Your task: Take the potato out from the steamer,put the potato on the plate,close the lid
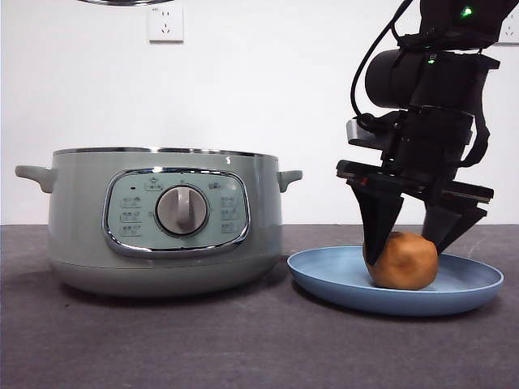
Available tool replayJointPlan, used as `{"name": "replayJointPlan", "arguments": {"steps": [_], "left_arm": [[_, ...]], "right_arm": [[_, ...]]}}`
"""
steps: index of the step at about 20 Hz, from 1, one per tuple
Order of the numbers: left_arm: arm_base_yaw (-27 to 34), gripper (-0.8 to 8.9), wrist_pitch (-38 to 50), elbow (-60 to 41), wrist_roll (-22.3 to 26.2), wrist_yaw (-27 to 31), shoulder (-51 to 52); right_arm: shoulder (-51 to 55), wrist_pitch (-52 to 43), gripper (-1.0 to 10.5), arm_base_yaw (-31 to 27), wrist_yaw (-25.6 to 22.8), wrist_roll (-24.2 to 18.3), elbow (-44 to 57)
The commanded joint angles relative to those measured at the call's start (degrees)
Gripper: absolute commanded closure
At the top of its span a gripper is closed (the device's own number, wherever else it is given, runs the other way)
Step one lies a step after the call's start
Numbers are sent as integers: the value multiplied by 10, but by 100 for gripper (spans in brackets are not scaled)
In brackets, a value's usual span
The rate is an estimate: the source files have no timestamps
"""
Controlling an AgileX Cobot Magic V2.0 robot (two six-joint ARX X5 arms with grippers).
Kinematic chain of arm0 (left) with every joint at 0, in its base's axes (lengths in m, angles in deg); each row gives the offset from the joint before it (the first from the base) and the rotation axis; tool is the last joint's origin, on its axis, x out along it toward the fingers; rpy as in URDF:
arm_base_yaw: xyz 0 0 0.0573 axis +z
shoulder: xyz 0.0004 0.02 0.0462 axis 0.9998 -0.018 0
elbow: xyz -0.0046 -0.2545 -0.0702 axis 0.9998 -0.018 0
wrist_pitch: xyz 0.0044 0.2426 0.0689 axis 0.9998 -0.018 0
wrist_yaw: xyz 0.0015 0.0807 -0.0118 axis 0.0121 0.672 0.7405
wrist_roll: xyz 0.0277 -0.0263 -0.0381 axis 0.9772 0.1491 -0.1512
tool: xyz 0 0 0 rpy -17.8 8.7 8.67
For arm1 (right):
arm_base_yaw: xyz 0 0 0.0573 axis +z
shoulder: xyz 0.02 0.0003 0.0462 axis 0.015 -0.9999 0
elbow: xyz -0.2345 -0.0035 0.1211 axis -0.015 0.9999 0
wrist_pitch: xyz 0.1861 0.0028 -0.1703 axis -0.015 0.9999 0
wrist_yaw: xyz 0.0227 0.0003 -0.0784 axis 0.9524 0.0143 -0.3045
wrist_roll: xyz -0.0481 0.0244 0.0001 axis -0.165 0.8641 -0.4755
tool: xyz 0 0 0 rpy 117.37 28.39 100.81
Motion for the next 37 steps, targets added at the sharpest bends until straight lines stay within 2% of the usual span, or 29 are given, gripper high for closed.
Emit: {"name": "replayJointPlan", "arguments": {"steps": [1, 7, 13, 18, 21, 24, 37], "left_arm": [[-2, 822, 29, 9, 3, -8, 8], [-2, 822, 47, 9, 3, -5, -1], [-2, 822, 68, 9, 6, -3, -58], [-18, 822, 71, -7, 6, 24, -85], [-50, 822, 109, -66, 7, 46, -85], [-82, 822, 157, -136, 7, 134, -85], [-92, 822, 297, -382, -4, 125, -62]], "right_arm": [[-7, 14, 410, 1, -1, 6, 5], [71, 28, 411, 1, -1, 6, -5], [235, 33, 414, 0, -1, 11, -9], [321, 44, 414, -32, -2, 12, -9], [330, 55, 414, -56, -2, 12, -9], [332, 75, 414, -68, -2, 12, -9], [332, 78, 414, -68, -3, 17, -9]]}}
